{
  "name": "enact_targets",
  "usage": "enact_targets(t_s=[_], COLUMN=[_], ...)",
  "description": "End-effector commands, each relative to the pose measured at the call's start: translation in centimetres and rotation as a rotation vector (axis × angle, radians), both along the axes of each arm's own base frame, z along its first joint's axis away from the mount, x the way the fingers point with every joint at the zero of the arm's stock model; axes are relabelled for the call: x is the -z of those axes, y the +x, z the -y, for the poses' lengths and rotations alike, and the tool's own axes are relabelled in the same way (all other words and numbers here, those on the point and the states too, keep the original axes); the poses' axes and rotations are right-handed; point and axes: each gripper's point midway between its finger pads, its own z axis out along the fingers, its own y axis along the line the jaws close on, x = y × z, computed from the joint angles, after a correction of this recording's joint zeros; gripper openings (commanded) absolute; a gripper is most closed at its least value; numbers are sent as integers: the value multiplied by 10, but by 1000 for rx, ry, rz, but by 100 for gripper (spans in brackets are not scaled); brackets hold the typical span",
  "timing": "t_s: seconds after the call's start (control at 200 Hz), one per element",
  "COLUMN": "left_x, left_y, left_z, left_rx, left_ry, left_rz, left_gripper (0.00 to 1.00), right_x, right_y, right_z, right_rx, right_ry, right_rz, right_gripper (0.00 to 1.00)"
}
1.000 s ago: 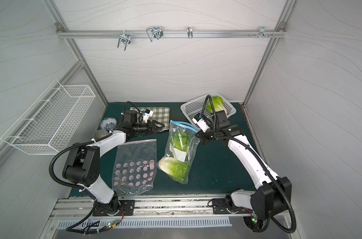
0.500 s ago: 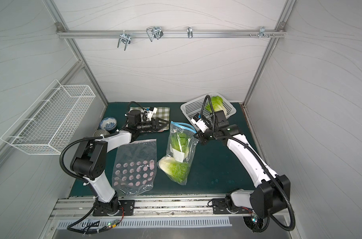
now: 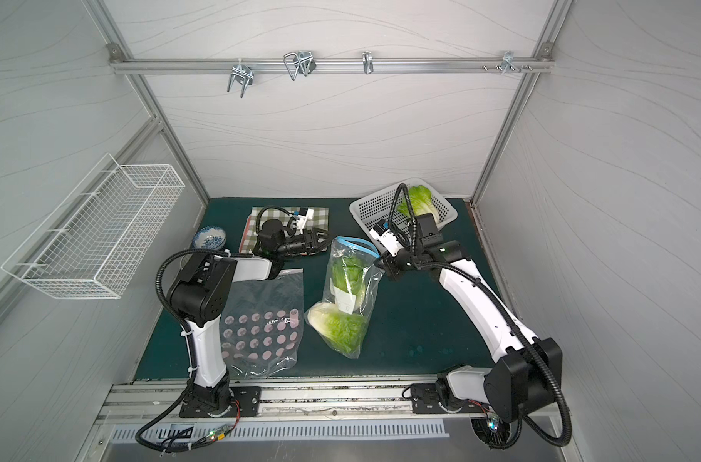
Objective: Put the chinese cabbages into a zipper bag and zip it
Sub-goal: Adjust the zipper food storage bag at the center of the board.
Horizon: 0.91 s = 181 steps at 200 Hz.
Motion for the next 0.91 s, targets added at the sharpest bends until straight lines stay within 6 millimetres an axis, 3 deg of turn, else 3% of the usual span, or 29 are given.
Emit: enact_targets(t_s=[0.0, 0.25, 0.395, 0.535, 0.72, 0.9], left_x=[-30, -27, -47, -80, -119, -127], left_y=[-14, -23, -17, -13, -41, -66], left_z=[4, 2, -9, -39, -75, -90], left_rx=[55, 58, 18, -69, -169, -195], left_ry=[-71, -44, -52, -20, 91, 196], left_rz=[97, 84, 102, 151, 271, 299], left_gripper=[45, 16, 0, 0, 0, 0], right_x=[-11, -27, -40, -56, -64, -68], right_y=[3, 5, -1, -8, -17, -14], right_z=[-2, -2, -4, -2, 3, 12], right_rx=[-18, 10, 5, 28, 84, 80], right_ry=[20, 94, 139, 181, 216, 168], right_rz=[37, 17, 16, 34, 19, 128], right_gripper=[0, 0, 0, 0, 0, 0])
